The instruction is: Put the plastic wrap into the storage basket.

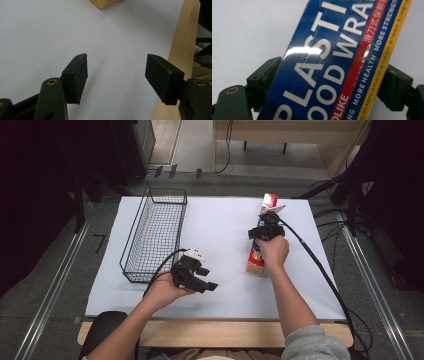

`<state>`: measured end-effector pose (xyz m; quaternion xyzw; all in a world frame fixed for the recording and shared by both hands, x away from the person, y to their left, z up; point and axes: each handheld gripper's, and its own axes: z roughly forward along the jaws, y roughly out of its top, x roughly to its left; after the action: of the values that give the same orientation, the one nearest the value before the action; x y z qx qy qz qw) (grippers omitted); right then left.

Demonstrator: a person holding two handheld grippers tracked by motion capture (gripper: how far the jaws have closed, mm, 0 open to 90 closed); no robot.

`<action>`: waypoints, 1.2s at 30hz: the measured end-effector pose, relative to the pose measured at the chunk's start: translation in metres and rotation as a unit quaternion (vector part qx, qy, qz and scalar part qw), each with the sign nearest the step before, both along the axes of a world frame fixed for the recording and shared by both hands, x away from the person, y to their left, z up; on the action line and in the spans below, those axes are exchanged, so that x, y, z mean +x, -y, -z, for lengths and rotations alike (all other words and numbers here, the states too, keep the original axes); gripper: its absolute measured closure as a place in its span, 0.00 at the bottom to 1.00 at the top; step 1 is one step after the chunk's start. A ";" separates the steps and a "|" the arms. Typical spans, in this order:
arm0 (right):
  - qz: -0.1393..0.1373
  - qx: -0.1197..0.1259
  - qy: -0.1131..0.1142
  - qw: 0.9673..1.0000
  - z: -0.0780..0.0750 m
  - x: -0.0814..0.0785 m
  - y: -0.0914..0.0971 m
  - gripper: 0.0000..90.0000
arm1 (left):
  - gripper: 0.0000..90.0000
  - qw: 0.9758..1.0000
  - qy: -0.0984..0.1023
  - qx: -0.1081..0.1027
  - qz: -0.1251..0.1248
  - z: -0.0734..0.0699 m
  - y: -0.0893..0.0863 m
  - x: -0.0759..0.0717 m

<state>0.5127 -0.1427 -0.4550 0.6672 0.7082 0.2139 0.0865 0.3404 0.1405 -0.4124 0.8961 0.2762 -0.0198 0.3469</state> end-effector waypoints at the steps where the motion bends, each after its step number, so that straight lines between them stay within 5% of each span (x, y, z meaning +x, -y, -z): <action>1: 0.000 0.000 0.000 1.000 0.000 0.000 0.000 0.19 | 0.39 1.000 0.000 0.000 0.000 0.000 0.000 0.000; 15: 0.006 -0.013 -0.011 1.000 -0.011 0.000 0.004 0.37 | 0.39 1.000 0.002 -0.003 -0.003 -0.001 0.000 0.000; 22: -0.035 -0.067 0.014 0.997 -0.011 -0.006 0.004 0.44 | 0.40 1.000 0.004 -0.007 -0.007 -0.001 -0.003 0.002; 29: -0.049 -0.048 0.011 0.998 -0.018 -0.006 0.022 0.46 | 0.40 1.000 0.005 -0.008 -0.009 -0.002 -0.004 0.002; 36: -0.074 -0.033 0.035 0.996 -0.032 -0.014 0.030 0.46 | 0.41 1.000 0.006 -0.007 -0.010 -0.002 -0.005 0.003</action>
<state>0.4986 -0.1724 -0.4227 0.6021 0.7585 0.2199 0.1172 0.3433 0.1453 -0.4100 0.8911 0.2827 -0.0127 0.3547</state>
